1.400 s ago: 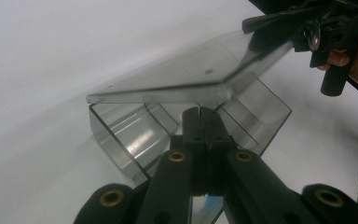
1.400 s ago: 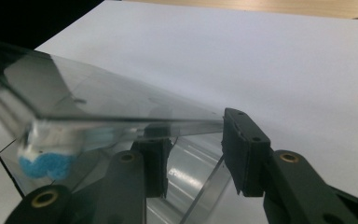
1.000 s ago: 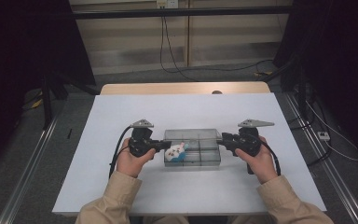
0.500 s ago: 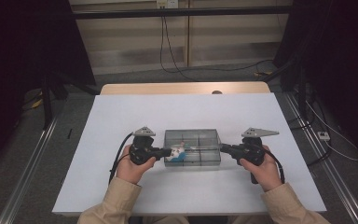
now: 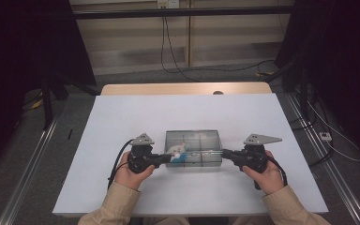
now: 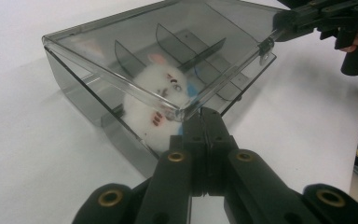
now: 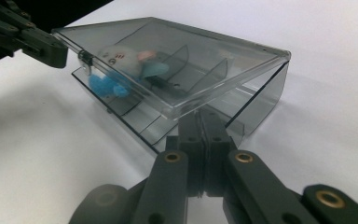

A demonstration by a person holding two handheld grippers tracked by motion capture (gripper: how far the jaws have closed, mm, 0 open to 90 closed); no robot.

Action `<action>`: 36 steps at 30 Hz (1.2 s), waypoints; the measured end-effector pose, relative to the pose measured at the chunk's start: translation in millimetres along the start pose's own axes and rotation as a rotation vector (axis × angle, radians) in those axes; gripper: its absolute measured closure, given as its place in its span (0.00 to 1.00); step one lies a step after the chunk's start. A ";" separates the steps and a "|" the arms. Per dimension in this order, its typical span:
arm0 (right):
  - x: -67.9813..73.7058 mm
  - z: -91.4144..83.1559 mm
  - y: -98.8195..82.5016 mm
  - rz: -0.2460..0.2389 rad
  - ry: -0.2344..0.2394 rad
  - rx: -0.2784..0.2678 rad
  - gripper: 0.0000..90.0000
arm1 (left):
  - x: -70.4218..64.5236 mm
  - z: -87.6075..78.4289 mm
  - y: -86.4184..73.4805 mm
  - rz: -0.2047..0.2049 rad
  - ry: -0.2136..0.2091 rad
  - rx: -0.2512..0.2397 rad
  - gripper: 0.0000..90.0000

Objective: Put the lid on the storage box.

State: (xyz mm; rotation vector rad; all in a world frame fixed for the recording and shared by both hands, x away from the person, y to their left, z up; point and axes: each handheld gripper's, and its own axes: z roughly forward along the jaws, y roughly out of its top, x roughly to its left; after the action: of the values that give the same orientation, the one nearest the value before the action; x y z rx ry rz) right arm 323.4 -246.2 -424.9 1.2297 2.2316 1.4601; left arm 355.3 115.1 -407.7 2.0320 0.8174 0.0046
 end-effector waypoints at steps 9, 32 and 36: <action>1.8 -6.4 -10.0 -0.018 -0.008 0.009 0.99 | -1.9 1.4 -8.2 0.016 0.023 0.016 0.98; -2.9 -15.9 -21.8 -0.067 -0.033 0.017 0.84 | 12.0 -13.3 -27.8 -0.008 0.061 0.005 0.76; -4.8 -21.3 -24.5 -0.074 -0.056 0.009 0.72 | 17.0 -21.6 -30.6 0.004 0.076 -0.027 0.59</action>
State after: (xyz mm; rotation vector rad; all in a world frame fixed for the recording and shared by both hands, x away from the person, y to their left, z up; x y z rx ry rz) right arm 301.4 -267.9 -436.1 1.1637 2.2245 1.3726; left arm 345.3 151.7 -423.5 2.0179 0.8560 0.0956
